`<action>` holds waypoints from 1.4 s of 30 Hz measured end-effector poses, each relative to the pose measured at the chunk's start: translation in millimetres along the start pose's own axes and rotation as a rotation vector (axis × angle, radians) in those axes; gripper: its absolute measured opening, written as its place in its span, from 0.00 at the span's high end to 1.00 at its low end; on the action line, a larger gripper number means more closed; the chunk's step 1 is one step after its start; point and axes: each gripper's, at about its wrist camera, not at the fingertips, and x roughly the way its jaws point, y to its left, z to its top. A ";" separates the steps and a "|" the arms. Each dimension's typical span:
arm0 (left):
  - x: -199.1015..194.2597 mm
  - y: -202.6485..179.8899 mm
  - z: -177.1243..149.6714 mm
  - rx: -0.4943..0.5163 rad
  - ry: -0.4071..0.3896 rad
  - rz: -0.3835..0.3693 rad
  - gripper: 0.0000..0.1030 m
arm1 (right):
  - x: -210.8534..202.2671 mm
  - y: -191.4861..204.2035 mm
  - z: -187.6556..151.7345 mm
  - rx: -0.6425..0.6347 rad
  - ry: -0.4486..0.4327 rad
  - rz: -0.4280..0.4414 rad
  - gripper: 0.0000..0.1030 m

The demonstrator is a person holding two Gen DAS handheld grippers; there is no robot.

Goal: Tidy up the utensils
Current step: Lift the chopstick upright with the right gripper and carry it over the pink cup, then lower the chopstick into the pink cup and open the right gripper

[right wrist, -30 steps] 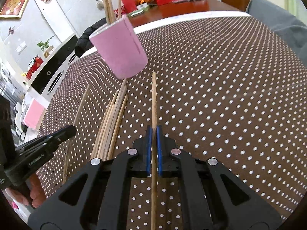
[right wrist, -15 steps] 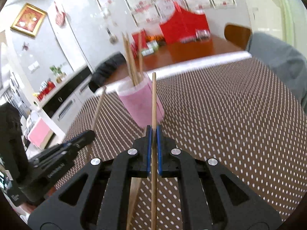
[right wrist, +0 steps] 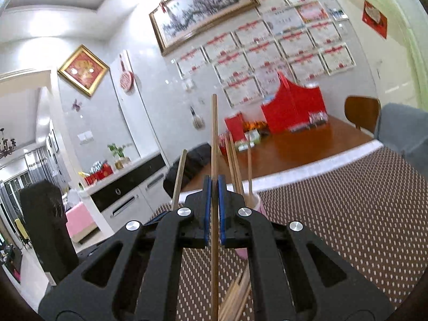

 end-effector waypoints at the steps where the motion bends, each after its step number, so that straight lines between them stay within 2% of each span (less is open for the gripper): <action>1: 1.1 -0.1 1.8 0.000 -0.010 0.000 0.94 | 1.3 1.3 2.7 -0.013 -0.018 -0.003 0.95; 4: 3.8 0.0 10.3 -0.006 -0.040 -0.006 0.94 | 6.2 2.0 10.6 -0.040 -0.059 -0.012 0.95; 11: 17.0 1.9 30.0 -0.033 -0.105 -0.017 0.94 | 24.0 6.0 21.1 -0.095 -0.090 -0.022 0.95; 14: 20.3 5.8 37.5 -0.079 -0.172 -0.028 0.94 | 32.6 5.6 28.2 -0.106 -0.102 -0.020 0.95; 19: 31.9 -2.0 50.9 -0.040 -0.260 0.050 0.94 | 49.0 3.8 41.4 -0.135 -0.124 -0.018 0.95; 21: 42.0 -4.3 57.9 -0.027 -0.273 0.053 0.94 | 56.3 0.3 45.3 -0.138 -0.132 -0.018 0.95; 31: 88.4 4.0 77.8 -0.065 -0.282 0.037 0.94 | 99.4 -21.3 54.0 -0.112 -0.117 -0.005 0.95; 42: 123.7 16.7 70.7 -0.060 -0.275 0.064 0.94 | 136.5 -35.8 41.3 -0.101 -0.029 -0.015 0.95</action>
